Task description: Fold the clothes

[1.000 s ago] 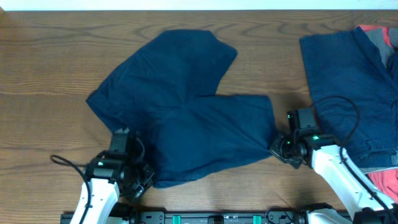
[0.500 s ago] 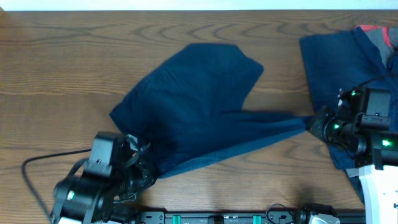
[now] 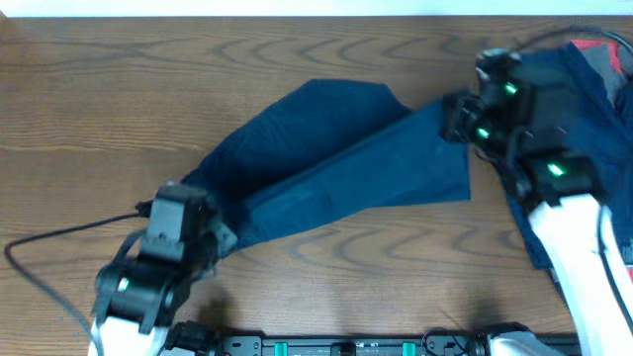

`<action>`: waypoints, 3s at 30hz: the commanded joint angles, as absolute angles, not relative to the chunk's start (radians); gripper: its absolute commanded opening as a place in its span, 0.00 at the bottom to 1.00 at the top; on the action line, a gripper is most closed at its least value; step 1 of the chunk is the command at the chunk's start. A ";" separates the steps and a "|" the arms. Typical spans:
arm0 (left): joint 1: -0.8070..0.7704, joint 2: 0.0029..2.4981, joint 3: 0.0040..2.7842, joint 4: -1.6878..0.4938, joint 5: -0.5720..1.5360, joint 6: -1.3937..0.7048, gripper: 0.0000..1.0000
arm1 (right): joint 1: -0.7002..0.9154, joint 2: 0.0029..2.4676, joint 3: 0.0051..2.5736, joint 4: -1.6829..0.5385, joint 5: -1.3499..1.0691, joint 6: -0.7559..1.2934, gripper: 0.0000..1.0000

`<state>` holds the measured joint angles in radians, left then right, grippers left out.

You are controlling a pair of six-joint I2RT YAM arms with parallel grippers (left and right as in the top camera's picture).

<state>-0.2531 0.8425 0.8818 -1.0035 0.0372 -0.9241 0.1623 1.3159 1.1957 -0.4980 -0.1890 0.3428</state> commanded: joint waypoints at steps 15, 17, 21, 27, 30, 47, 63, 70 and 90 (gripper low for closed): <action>-0.042 1.438 0.886 -0.566 -0.195 -1.053 0.13 | 0.266 1.805 1.213 0.023 -0.094 0.319 0.02; -0.033 1.482 0.886 -0.522 -0.192 -1.053 0.45 | 0.279 1.849 1.213 0.072 -0.104 0.336 0.19; -0.002 1.491 0.890 -0.478 -0.144 -1.032 0.88 | 0.286 1.871 1.213 0.084 -0.113 0.333 0.88; 0.111 1.376 0.894 -0.572 0.028 -0.959 0.96 | 0.276 1.810 1.213 0.042 -0.244 0.324 0.99; 0.157 1.352 0.893 -0.667 0.062 -0.959 0.98 | 0.286 1.796 1.213 -0.014 -0.396 0.326 0.99; 0.178 1.618 0.792 -0.493 0.303 -0.844 0.98 | 0.493 1.941 1.210 -0.226 -0.405 0.258 0.74; 0.178 1.652 0.809 -0.524 0.303 -0.577 0.06 | 0.566 2.002 1.209 -0.290 -0.242 0.291 0.56; 0.178 1.449 0.969 -0.817 0.303 -0.463 0.06 | 0.592 2.045 1.209 -0.367 -0.302 0.291 0.22; -0.060 1.227 1.209 -0.946 0.453 -0.476 0.06 | 0.884 2.025 1.242 -0.254 -0.260 0.421 0.28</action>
<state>-0.0261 1.2140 1.2083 -0.9470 0.4206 -0.4892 0.9321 2.0583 1.2236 -0.1997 -0.3710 0.4007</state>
